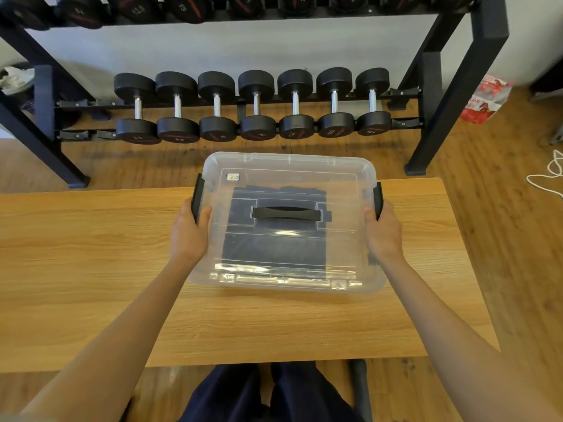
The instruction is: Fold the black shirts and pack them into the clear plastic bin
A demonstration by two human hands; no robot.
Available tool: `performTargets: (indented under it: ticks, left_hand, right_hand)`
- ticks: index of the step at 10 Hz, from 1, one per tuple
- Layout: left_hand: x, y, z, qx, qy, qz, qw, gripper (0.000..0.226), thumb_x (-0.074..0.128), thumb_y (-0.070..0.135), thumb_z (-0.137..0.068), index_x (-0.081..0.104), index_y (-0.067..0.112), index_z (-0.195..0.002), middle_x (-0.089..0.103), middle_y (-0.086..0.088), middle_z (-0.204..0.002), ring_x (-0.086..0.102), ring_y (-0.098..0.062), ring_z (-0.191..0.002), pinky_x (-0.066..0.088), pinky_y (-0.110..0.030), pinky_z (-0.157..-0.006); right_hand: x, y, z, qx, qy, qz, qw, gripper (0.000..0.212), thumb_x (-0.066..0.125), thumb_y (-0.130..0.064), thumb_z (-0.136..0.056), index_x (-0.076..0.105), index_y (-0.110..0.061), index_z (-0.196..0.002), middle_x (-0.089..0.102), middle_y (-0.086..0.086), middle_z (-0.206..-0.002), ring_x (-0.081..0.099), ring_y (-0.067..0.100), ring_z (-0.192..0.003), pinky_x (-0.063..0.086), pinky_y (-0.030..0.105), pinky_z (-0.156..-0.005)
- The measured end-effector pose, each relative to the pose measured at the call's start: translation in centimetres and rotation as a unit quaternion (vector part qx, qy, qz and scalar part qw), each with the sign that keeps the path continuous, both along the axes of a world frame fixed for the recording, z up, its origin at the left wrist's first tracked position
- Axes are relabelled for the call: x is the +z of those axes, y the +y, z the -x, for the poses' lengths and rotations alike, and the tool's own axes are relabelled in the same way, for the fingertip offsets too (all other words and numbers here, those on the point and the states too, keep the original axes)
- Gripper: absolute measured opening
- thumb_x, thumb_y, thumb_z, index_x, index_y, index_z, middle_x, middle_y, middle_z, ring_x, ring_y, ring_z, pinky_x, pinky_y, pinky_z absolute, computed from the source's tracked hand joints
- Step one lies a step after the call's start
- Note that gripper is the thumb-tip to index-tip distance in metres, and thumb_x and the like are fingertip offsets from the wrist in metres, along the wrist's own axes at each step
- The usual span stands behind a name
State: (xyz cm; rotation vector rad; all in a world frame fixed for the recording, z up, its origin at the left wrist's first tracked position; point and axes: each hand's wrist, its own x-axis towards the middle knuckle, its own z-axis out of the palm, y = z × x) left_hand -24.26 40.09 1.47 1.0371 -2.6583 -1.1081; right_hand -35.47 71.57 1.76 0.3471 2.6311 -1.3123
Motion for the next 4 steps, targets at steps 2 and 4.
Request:
performTargets:
  ticks: [2,4]
  left_hand:
    - [0.0,0.0,0.0,0.005,-0.003,-0.012,1.0,0.046,0.045,0.039,-0.101,0.044,0.005,-0.132,0.061,-0.012,-0.113,0.059,-0.031,-0.102,0.051,-0.041,-0.079]
    - [0.9,-0.3,0.5,0.006,-0.007,0.006,1.0,0.052,0.052,0.033,-0.098,0.036,0.009,-0.142,0.045,-0.014,-0.13,0.05,-0.03,-0.117,0.047,-0.044,-0.095]
  right_hand:
    - [-0.1,0.3,0.3,0.041,-0.021,-0.062,0.997,0.041,0.04,-0.033,-0.102,0.044,-0.004,-0.131,0.059,0.016,-0.117,0.057,0.033,-0.105,0.046,0.039,-0.078]
    - [1.7,-0.3,0.4,0.123,0.168,-0.238,0.949,0.049,0.059,-0.02,-0.092,0.044,-0.007,-0.136,0.048,0.016,-0.127,0.044,0.032,-0.118,0.039,0.042,-0.098]
